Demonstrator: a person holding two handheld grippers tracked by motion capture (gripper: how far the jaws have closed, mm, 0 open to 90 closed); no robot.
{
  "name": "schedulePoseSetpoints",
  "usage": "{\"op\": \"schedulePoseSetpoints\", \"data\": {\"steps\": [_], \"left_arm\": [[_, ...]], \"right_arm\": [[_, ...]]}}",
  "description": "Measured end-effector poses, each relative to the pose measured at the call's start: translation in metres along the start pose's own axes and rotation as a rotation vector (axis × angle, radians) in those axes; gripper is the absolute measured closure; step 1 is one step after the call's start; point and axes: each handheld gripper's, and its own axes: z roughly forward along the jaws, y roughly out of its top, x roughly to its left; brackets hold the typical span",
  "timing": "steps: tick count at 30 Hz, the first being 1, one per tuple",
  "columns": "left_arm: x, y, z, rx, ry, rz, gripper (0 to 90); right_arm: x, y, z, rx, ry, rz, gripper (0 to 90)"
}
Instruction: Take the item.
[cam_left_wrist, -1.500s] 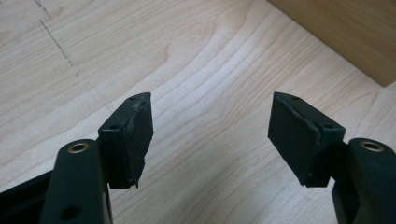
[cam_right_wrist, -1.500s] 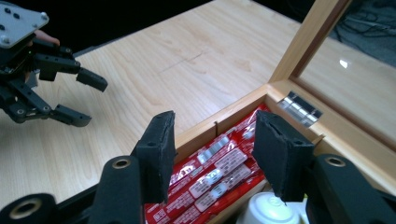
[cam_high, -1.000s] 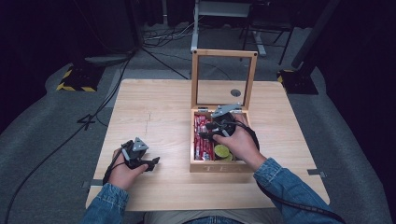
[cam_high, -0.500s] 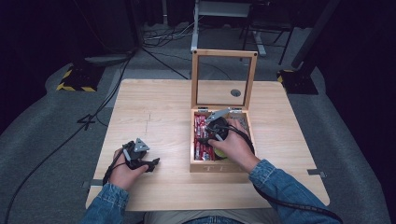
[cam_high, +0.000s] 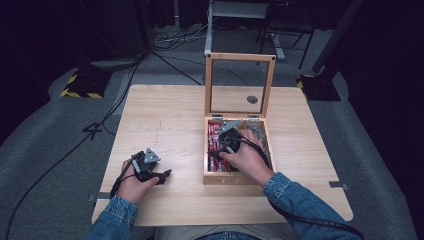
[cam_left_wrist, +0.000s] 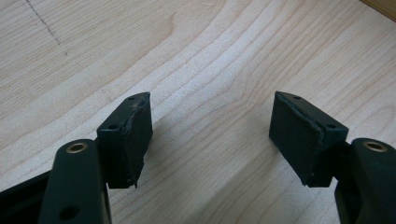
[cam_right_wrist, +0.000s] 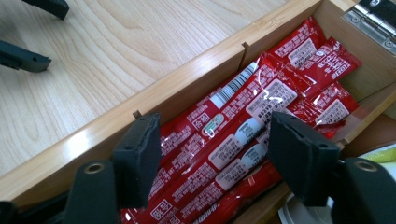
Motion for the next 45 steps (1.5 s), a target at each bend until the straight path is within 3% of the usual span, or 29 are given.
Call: {"op": "schedulePoseSetpoints", "data": {"steps": [8,18,27,45], "left_arm": [[-0.001,0.0,0.0,-0.001,0.0,-0.002,30.4],[-0.001,0.0,0.0,-0.001,-0.003,-0.004,30.3],[0.0,0.0,0.0,-0.001,-0.001,-0.001,30.1],[0.006,-0.002,0.003,-0.025,-0.029,-0.015,28.4]], "right_arm": [[0.001,-0.001,-0.002,0.039,-0.015,0.013,52.1],[0.006,0.001,-0.008,0.064,-0.021,0.086,78.6],[0.007,0.003,-0.013,0.03,0.018,0.143,82.3],[0.004,0.011,-0.054,-0.147,0.046,0.132,82.4]]}}
